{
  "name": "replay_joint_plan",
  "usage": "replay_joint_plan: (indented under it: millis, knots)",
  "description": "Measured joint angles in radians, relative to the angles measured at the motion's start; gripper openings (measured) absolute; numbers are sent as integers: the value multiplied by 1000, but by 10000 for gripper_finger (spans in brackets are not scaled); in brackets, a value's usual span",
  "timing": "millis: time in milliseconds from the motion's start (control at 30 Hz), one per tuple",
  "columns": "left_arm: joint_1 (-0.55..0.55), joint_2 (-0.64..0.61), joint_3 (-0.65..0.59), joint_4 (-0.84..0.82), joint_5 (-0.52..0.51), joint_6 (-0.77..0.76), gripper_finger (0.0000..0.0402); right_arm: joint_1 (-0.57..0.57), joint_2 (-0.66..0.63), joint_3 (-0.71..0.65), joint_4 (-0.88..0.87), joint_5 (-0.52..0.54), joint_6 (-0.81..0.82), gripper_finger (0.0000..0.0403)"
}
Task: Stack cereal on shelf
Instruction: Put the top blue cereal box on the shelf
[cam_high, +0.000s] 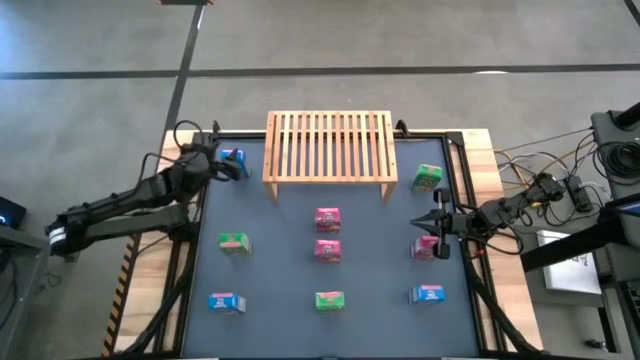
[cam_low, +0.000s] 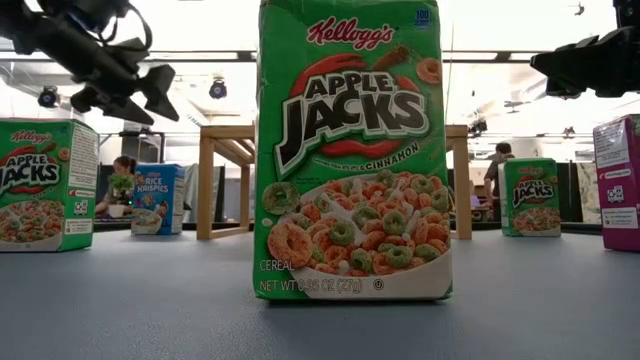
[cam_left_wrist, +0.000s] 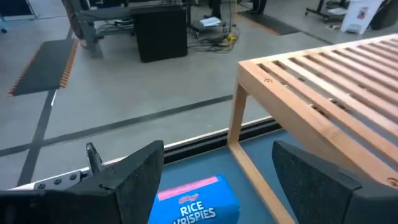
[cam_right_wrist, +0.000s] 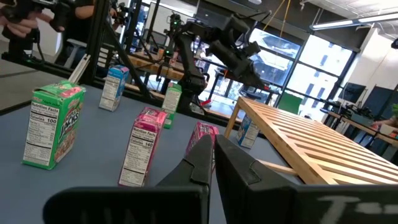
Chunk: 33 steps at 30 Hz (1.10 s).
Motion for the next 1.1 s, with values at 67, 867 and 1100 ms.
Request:
replay_joint_plan:
  millis: [67,867,1100]
  knots:
    - [0,25,0,0,0,0,285,0,0,0,0,0,0,9]
    - [0,142,-69,-79,-107,-264,378,0,0,0,0,0,0,9]
    - [0,143,-89,-28,-108,-253,378,0,0,0,0,0,0,9]
